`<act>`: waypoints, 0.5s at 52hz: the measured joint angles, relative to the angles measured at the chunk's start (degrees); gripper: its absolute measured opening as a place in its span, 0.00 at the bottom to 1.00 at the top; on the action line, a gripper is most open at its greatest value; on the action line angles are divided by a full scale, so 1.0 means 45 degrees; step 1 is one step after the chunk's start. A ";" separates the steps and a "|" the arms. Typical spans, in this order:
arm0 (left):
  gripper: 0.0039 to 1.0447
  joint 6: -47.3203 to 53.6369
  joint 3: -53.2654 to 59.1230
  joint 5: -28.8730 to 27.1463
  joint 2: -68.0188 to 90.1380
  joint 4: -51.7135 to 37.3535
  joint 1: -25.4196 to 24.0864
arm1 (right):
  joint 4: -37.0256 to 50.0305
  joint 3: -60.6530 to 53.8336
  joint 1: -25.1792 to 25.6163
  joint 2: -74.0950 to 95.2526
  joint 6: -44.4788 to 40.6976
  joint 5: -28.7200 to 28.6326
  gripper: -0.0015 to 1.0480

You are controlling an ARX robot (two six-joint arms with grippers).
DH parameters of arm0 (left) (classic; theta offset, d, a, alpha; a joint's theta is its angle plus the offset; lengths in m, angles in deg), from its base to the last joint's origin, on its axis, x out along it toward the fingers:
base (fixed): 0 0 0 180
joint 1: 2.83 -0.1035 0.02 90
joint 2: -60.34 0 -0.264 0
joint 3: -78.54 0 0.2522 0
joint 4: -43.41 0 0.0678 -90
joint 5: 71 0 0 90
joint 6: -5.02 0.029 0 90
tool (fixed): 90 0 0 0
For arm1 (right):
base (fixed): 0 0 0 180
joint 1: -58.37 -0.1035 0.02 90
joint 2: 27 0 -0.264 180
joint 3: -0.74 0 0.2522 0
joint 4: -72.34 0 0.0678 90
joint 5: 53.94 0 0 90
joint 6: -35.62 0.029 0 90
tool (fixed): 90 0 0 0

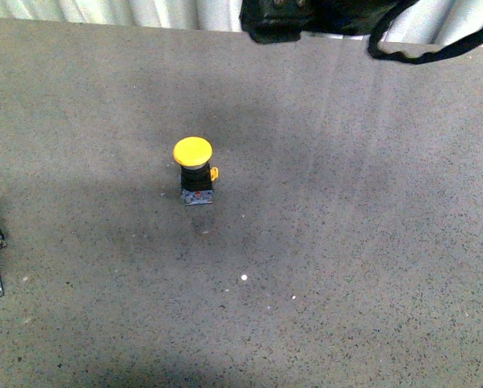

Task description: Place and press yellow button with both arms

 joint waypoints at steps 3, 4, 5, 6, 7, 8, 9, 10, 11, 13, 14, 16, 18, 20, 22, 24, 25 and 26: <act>0.01 0.0000 0.0000 -0.0015 0.0000 0.0000 0.0000 | 0.2671 -0.1263 0.0024 -0.0612 -0.0505 0.1914 0.22; 0.01 0.0000 0.0000 0.0010 0.0000 0.0000 0.0000 | 0.4566 -0.2045 0.0092 -0.0831 -0.0733 0.3011 0.17; 0.01 0.0000 0.0000 0.0005 0.0000 -0.0005 0.0000 | 0.5702 -0.2579 0.0160 -0.0962 -0.0903 0.3492 0.14; 0.01 0.0000 0.0000 0.0000 0.0000 -0.0005 0.0000 | 0.6246 -0.2861 0.0204 -0.1035 -0.0962 0.3706 0.12; 0.01 0.0000 0.0000 0.0000 0.0000 0.0000 0.0000 | 0.7257 -0.3434 0.0311 -0.1205 -0.1059 0.4012 0.08; 0.01 0.0000 0.0000 0.0000 0.0000 -0.0005 0.0000 | 0.7699 -0.3696 0.0379 -0.1287 -0.1083 0.4061 0.07; 0.01 0.0000 0.0000 -0.0005 0.0000 0.0000 0.0000 | 0.8495 -0.4231 0.0529 -0.1472 -0.1185 0.4080 0.03; 0.01 0.0000 0.0000 -0.0005 0.0000 0.0000 0.0000 | 0.9165 -0.4702 0.0680 -0.1656 -0.1287 0.4056 0.01; 0.01 0.0000 0.0000 -0.0010 0.0000 0.0000 0.0000 | 0.9729 -0.5144 0.0850 -0.1865 -0.1282 0.4027 0.01; 0.01 0.0000 0.0000 -0.0010 0.0000 0.0000 0.0000 | 1.0321 -0.5697 0.1078 -0.2186 -0.1345 0.3920 0.01; 0.01 0.0000 0.0000 -0.0005 0.0000 0.0000 0.0000 | 1.0593 -0.6047 0.1234 -0.2429 -0.1360 0.3823 0.01; 0.01 0.0000 0.0000 -0.0010 0.0000 -0.0005 0.0000 | 1.0807 -0.6504 0.1428 -0.2807 -0.1404 0.3623 0.01; 0.01 0.0000 0.0000 0.0000 0.0000 0.0000 0.0000 | 1.0962 -0.7048 0.1661 -0.3303 -0.1452 0.3351 0.01; 0.01 0.0000 0.0000 0.0000 0.0000 0.0000 0.0000 | 1.1045 -0.7660 0.1953 -0.3842 -0.1496 0.3031 0.01; 0.01 0.0000 0.0000 0.0000 0.0000 0.0000 0.0000 | 1.1064 -0.8009 0.2132 -0.4124 -0.1506 0.2880 0.01; 0.01 0.0000 0.0000 0.0000 0.0000 0.0000 0.0000 | 1.1064 -0.8446 0.2380 -0.4469 -0.1515 0.2681 0.01; 0.01 0.0000 0.0000 -0.0005 0.0000 0.0000 0.0000 | 1.1064 -0.8646 0.2492 -0.4634 -0.1525 0.2584 0.01; 0.01 0.0000 0.0000 -0.0005 0.0000 0.0000 0.0000 | 1.1060 -0.8840 0.2589 -0.4799 -0.1535 0.2497 0.01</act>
